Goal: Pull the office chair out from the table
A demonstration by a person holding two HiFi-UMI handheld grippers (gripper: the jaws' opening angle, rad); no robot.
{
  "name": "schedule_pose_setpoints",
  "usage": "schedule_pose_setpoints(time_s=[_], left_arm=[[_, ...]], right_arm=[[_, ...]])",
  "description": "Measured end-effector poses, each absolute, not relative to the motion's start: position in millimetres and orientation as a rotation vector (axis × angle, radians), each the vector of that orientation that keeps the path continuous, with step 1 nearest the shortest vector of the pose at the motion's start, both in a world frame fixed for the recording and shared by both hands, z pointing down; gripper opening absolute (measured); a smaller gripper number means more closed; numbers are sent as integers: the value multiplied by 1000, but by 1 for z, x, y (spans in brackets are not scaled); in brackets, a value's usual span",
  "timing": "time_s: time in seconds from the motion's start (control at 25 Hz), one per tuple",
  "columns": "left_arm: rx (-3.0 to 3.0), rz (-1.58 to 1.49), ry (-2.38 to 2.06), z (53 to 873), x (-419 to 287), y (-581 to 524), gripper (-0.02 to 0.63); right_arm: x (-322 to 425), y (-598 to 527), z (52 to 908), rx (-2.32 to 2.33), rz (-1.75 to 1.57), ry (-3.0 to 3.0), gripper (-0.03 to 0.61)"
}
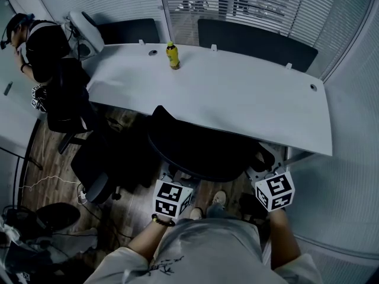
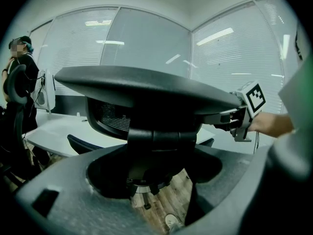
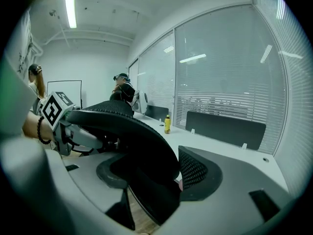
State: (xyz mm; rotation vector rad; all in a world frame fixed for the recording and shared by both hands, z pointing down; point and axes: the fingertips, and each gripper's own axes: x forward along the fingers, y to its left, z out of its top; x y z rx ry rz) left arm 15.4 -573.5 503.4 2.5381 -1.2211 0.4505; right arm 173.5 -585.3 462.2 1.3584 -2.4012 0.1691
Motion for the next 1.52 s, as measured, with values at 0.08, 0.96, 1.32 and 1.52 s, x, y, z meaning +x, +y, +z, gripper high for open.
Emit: schedule_pose_setpoints(time_s=[0.08,0.96,1.32,1.52], left_arm=[[2545,457,-1211,504,15,-572,334],[2567,435,-1190,500,1,-537,333],[2589,443,-1173,506,-4,-501,333],[2595,447,-1159,506,-11,-488,333]], right_arm=[[172,-583,461,1358,154,-2389,236],[160,-543,462,1330,171,-2377,235],[155,-505,467,1348,169,-2375,235],[148,-489,468,1364,170,-2367,235]])
